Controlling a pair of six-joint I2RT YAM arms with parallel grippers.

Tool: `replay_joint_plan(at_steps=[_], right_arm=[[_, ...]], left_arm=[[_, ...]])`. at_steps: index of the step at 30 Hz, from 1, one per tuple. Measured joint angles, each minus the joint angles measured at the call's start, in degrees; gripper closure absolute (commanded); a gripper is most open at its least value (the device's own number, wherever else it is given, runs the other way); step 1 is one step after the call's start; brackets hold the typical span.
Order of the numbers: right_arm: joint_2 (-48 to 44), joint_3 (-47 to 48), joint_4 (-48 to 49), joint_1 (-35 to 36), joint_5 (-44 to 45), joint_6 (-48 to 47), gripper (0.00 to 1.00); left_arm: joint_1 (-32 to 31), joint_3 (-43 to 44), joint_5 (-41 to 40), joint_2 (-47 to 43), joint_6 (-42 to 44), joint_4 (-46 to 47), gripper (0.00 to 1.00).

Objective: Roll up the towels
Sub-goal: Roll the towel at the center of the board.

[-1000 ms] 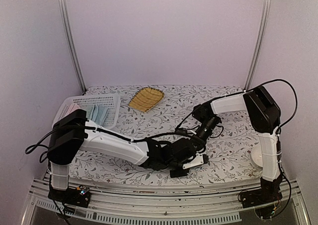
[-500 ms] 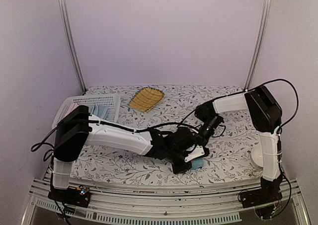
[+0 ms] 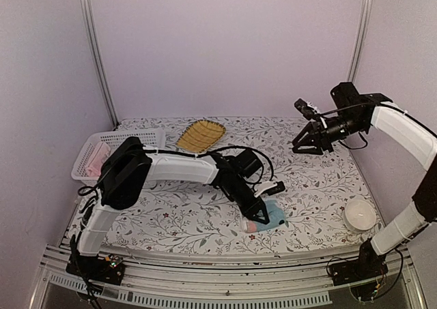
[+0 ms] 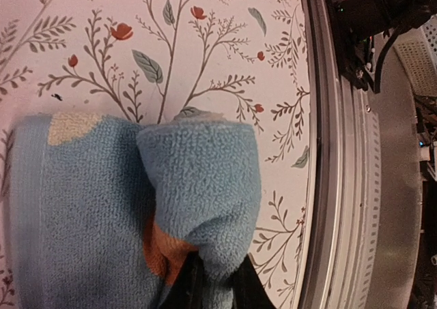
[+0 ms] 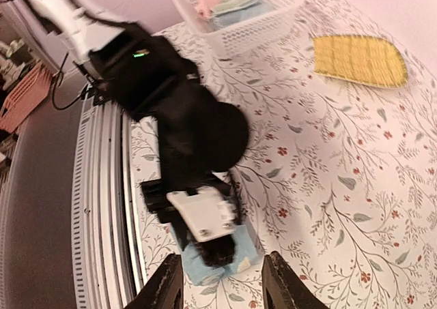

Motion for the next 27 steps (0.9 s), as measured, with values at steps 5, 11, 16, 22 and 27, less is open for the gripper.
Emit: replay_joint_plan(at_steps=[5, 11, 16, 22, 27], right_arm=[[-14.95, -15.69, 3.28, 4.39, -0.96, -8.52, 0.34], [-17.64, -29.00, 8.39, 16.00, 8.11, -13.33, 0.35], [-15.02, -32.06, 15.74, 22.99, 17.09, -13.29, 0.34], [-8.81, -33.81, 23.61, 28.46, 24.41, -13.57, 0.38], [-4.98, -36.92, 29.18, 30.53, 28.48, -14.16, 0.40]], left_arm=[[3.30, 2.75, 10.91, 3.82, -4.44, -1.11, 0.88], [4.96, 4.20, 17.22, 6.10, -7.30, -1.42, 0.88], [5.38, 4.33, 18.99, 6.60, -8.37, -1.57, 0.89], [5.62, 4.31, 19.28, 6.62, -8.85, -1.75, 0.89], [5.75, 4.31, 19.10, 6.64, -9.01, -1.81, 0.89]])
